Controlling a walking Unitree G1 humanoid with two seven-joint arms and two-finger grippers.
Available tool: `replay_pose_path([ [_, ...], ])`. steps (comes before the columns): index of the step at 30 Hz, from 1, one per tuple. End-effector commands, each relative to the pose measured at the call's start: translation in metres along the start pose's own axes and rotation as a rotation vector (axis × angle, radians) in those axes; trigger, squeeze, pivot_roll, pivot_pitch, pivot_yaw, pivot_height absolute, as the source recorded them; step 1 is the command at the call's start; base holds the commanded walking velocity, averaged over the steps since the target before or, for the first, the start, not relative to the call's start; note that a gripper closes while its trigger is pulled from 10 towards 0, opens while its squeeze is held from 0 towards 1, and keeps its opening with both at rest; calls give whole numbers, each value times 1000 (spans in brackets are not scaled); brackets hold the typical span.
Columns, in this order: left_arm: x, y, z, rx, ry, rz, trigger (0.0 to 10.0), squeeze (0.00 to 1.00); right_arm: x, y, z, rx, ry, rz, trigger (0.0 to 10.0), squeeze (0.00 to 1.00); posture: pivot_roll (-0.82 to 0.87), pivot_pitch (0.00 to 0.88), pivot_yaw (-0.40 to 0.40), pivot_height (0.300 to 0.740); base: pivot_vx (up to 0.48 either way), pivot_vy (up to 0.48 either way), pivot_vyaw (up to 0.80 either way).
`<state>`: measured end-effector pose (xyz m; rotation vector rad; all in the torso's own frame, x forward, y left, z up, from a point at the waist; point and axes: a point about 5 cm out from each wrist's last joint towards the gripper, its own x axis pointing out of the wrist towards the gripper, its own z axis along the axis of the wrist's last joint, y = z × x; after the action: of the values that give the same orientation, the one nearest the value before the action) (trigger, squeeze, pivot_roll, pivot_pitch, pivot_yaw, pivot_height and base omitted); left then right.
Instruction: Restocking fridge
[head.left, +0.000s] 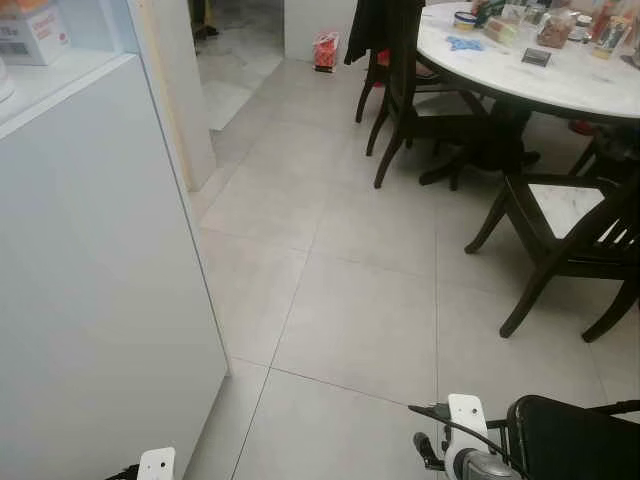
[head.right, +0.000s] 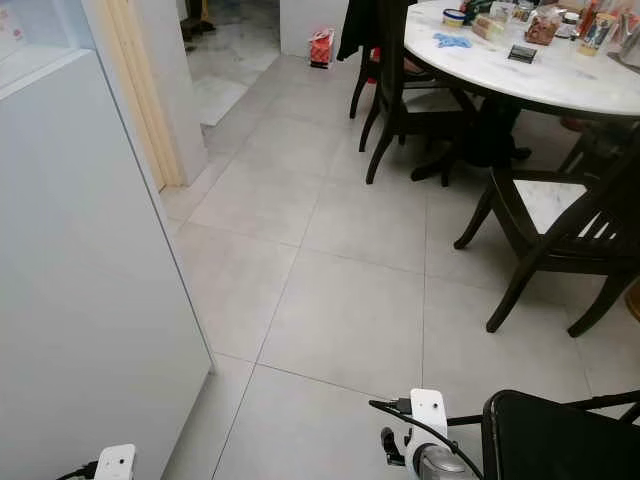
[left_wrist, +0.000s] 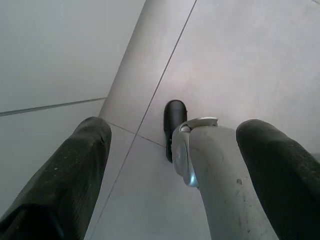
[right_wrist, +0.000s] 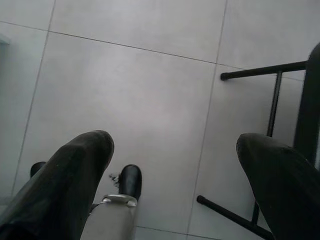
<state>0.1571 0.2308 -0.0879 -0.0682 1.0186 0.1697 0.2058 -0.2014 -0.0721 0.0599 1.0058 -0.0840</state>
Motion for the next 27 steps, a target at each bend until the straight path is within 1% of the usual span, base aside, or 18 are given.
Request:
replay_pose_path([
  [1,-1,2,-4,-10,6,5,10000,0,0,-1,0,15,-7,-27,10000,0,36,0,-59,740,0,0,0],
  [3,-1,3,-2,3,-7,10,10000,0,0,0,-2,65,-5,-28,10000,0,36,0,-53,740,0,0,0],
  [5,-1,4,-2,6,-14,11,10000,0,0,2,-1,74,-20,-9,10000,0,37,0,-47,740,0,0,0],
  [8,-1,5,0,4,-31,13,10000,0,0,4,1,126,-66,-3,10000,0,36,0,-42,740,0,0,0],
  [12,-2,5,3,-24,-73,5,10000,0,0,7,3,178,-112,13,10000,0,35,0,-40,740,0,0,0],
  [13,-2,5,3,-24,-73,5,10000,0,0,7,3,178,-112,13,10000,0,35,0,-40,740,0,0,0],
  [15,-2,6,3,-33,-83,11,10000,0,0,8,2,140,-82,32,10000,0,31,0,-39,740,0,0,0],
  [18,-2,6,2,-32,-66,21,10000,0,0,6,-1,34,-7,30,10000,0,36,0,-44,740,0,0,0],
  [20,-2,6,0,-41,-53,21,10000,0,0,5,-2,30,9,30,10000,0,39,0,-47,740,0,0,0],
  [22,-2,6,-3,-112,-38,52,10000,0,0,5,-3,34,16,35,10000,0,40,0,-49,740,0,0,0],
  [23,-2,7,-7,-168,-23,78,10000,0,0,5,-4,45,14,35,10000,0,39,0,-49,740,0,0,0],
  [25,-2,7,-8,-178,-12,84,10000,0,0,5,-4,52,12,36,10000,0,39,0,-51,740,0,0,0],
  [27,-2,7,-8,-143,-2,77,10000,0,0,5,-4,69,9,38,10000,0,37,0,-51,740,0,0,0],
])
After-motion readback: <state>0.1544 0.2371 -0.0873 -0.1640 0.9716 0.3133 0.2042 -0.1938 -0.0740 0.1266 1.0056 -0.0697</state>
